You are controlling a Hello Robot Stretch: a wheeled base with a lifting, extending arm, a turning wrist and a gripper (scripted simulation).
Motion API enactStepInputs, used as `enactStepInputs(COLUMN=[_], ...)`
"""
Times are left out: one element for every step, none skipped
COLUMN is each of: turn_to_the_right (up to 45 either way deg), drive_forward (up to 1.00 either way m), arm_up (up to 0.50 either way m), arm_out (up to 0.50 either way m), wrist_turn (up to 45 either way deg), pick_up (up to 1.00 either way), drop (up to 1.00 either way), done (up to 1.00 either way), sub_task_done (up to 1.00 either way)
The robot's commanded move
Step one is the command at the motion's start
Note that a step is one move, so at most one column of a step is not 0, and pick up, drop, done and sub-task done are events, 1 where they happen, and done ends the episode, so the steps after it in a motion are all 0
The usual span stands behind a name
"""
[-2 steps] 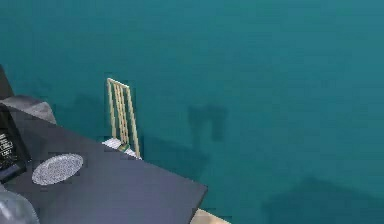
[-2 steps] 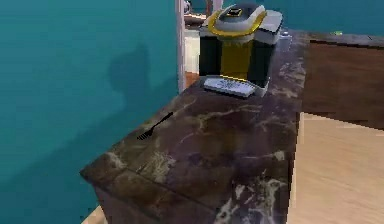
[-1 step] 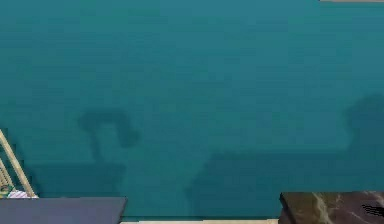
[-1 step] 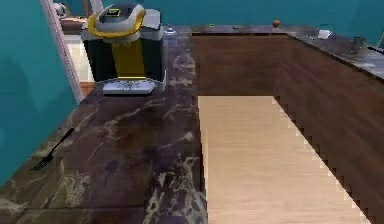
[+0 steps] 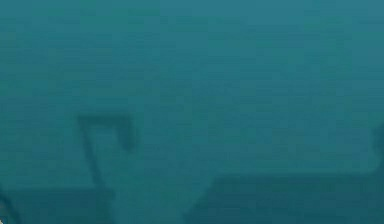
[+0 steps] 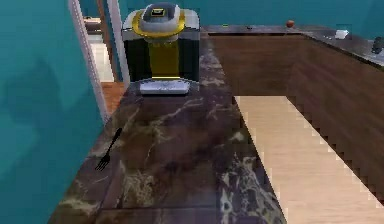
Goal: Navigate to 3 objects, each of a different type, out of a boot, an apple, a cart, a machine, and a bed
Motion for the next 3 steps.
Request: enactStepInputs(turn_to_the_right=[0.0,0.0,-3.0], drive_forward=[0.30,0.30,0.00], arm_up=[0.00,0.00,0.00], arm_out=[0.00,0.00,0.00], wrist_turn=[0.0,0.0,0.0], pick_up=[0.00,0.00,0.00], drop=[0.00,0.00,0.00], done=[0.00,0.00,0.00], sub_task_done=[0.00,0.00,0.00])
